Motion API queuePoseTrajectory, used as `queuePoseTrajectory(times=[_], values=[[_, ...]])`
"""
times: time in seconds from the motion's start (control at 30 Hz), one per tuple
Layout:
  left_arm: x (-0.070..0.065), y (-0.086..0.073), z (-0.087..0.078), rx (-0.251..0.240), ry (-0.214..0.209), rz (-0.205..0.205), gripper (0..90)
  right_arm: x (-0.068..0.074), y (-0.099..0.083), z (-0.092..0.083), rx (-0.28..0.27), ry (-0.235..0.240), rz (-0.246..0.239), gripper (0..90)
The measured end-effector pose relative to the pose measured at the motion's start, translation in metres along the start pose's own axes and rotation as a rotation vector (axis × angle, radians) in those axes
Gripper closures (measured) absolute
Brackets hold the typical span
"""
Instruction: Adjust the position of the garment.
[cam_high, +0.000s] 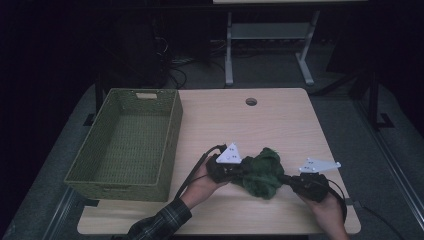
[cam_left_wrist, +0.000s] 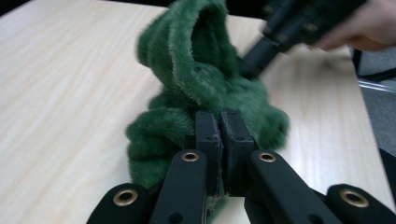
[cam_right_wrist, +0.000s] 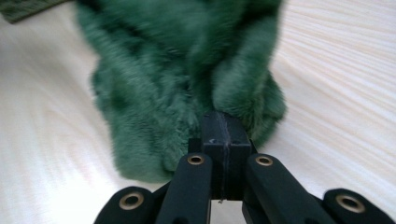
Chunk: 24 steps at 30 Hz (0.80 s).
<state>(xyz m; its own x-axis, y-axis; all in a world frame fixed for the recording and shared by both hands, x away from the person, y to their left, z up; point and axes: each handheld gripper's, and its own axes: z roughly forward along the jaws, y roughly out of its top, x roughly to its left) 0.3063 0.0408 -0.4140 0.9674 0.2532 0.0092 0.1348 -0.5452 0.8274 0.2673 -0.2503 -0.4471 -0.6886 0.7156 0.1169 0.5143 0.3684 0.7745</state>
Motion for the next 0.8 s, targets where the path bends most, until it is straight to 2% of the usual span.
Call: queuePoseTrajectory(times=[0.1, 0.2, 0.37, 0.47, 0.53, 0.6, 0.7, 0.8], values=[[-0.007, -0.009, 0.0, 0.012, -0.018, -0.005, 87.1, -0.005, 0.005, 0.006, 0.015, -0.021, -0.003, 90.0], [-0.014, -0.015, 0.001, 0.019, -0.016, 0.005, 86.9, -0.01, 0.012, 0.014, 0.018, -0.039, -0.012, 90.0], [-0.016, -0.02, 0.008, 0.03, -0.007, 0.013, 86.3, -0.019, 0.022, 0.031, 0.032, -0.02, 0.01, 88.8], [-0.016, -0.019, 0.008, 0.029, -0.003, 0.024, 86.4, -0.018, 0.023, 0.02, -0.004, -0.012, 0.015, 78.4], [-0.017, -0.019, 0.009, 0.031, -0.006, 0.026, 86.4, -0.018, 0.025, 0.007, -0.053, 0.007, 0.031, 74.9], [-0.017, -0.019, 0.009, 0.031, -0.006, 0.03, 86.4, -0.016, 0.03, -0.004, -0.087, 0.025, 0.028, 71.1], [-0.018, -0.018, 0.01, 0.032, -0.004, 0.036, 86.4, -0.013, 0.04, -0.011, -0.13, 0.065, 0.013, 68.0], [-0.017, -0.018, 0.01, 0.036, -0.004, 0.041, 86.4, -0.009, 0.053, -0.009, -0.147, 0.085, -0.005, 65.7]])
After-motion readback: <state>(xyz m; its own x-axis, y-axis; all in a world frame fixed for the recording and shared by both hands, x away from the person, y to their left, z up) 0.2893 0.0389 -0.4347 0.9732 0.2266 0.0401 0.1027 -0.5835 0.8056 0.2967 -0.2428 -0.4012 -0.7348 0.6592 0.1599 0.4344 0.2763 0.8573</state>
